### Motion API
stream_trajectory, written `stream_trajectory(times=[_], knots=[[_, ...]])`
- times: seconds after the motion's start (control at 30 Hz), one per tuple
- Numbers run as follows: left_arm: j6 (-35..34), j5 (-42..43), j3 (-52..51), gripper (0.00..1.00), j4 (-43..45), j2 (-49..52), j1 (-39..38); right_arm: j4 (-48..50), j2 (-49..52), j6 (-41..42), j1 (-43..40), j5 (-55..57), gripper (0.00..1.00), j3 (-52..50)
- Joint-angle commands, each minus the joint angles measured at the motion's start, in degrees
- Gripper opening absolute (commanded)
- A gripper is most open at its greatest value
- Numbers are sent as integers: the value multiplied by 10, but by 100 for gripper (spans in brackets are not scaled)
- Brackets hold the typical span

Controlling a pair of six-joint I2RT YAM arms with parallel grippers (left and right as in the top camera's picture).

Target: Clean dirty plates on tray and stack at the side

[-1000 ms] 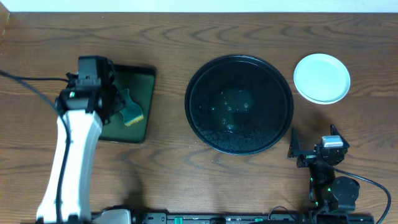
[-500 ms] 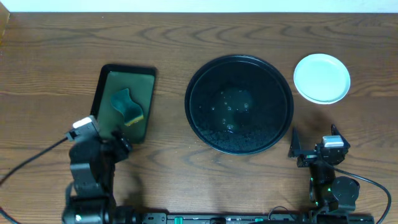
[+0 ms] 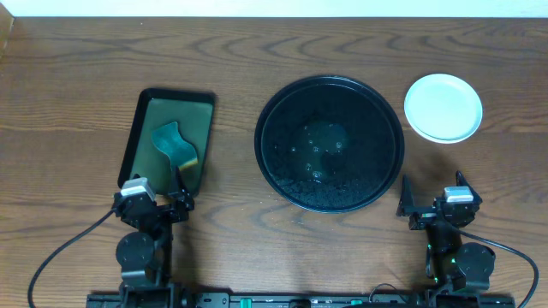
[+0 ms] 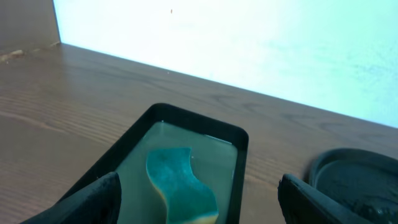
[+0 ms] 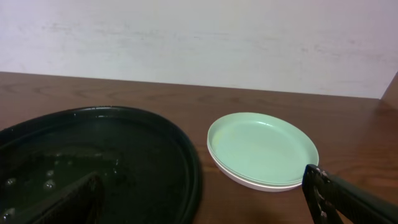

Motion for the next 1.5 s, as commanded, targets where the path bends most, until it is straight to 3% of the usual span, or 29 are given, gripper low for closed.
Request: stream_trajectory(times=[0.0, 0.33, 1.47], knots=[[12, 9, -39, 81, 23, -42, 2, -3, -3, -7, -8, 2, 99, -1], [94, 50, -58, 81, -31, -81, 3, -3, -3, -7, -8, 2, 99, -1], [94, 42, -58, 81, -31, -80, 1, -3, -3, -7, -8, 2, 99, -1]])
